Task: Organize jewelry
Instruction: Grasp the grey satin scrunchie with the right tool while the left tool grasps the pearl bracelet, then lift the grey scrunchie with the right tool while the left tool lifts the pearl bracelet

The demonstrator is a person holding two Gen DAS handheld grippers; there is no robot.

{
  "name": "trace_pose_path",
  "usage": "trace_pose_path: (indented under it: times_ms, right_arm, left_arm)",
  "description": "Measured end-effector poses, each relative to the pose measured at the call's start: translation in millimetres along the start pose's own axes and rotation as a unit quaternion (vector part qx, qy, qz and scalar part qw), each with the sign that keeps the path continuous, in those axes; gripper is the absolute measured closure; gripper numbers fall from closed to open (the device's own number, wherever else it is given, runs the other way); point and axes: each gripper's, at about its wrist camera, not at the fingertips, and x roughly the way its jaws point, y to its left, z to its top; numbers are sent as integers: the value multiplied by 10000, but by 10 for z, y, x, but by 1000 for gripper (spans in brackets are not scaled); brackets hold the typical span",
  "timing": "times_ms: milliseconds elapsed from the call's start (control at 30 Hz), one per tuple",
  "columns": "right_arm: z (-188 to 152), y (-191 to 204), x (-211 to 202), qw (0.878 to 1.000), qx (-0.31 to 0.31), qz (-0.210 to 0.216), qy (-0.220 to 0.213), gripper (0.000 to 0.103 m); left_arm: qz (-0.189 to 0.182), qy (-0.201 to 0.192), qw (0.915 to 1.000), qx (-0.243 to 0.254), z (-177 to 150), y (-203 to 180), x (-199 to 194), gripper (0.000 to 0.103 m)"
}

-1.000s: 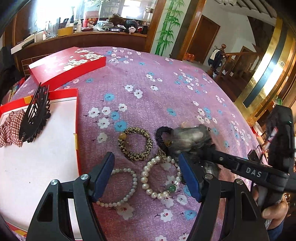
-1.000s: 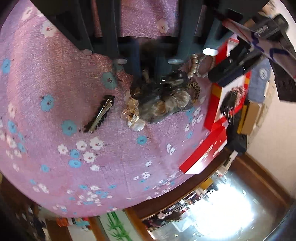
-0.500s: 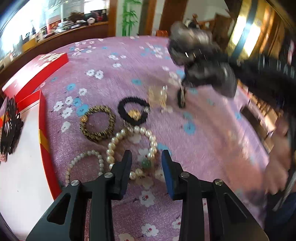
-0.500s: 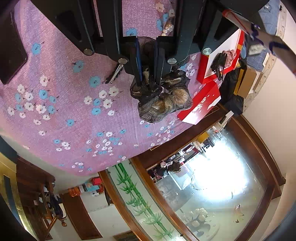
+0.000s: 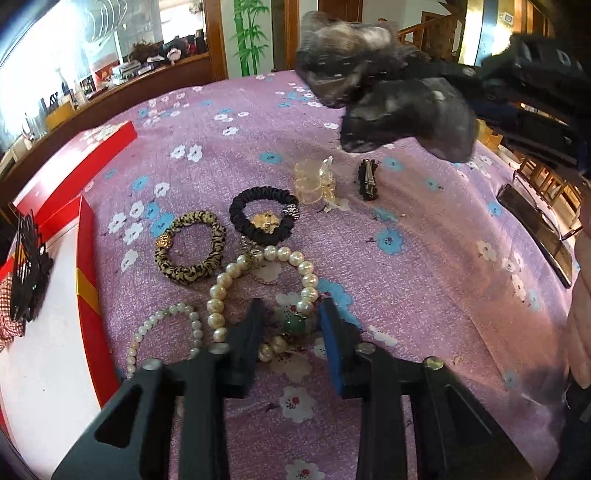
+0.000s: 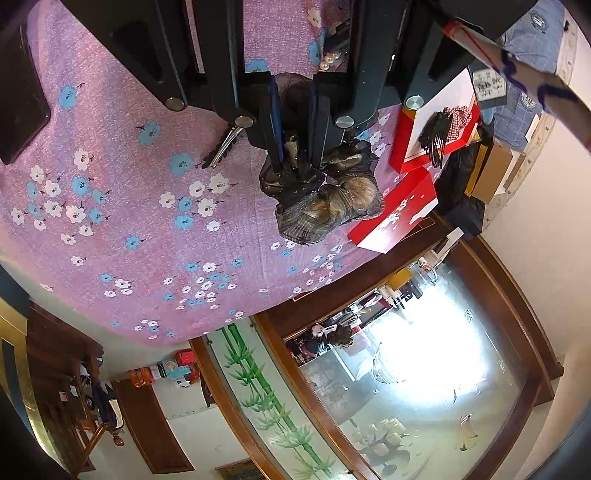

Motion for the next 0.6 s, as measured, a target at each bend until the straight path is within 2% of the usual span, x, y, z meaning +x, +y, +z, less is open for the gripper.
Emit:
trace_pose_path:
  times_ms: [100,167,300,467,600]
  right_arm:
    - [8,5,-4,10000,6,6,-31,90]
    - [14,4,-21,10000,19,15,-78,90]
    - [20,22,-34,9999,-24,64,-120,90]
    - [-1,58,-12,9999,-129,78,-75,90]
    - [-35,101,40,9997,-253,46,21,90]
  left_arm:
    - [8,-12,10000,59,-23,-69,-26,93]
    - [-91,-35,9999,-115,-3,2,-34,93]
    - [-403,-517,9954,-698,75,283,-247,93]
    - [-407,-1128,9842,-1301,93,577,-525,92]
    - [-347,-1340,9797,-1447,135,647,-591,92]
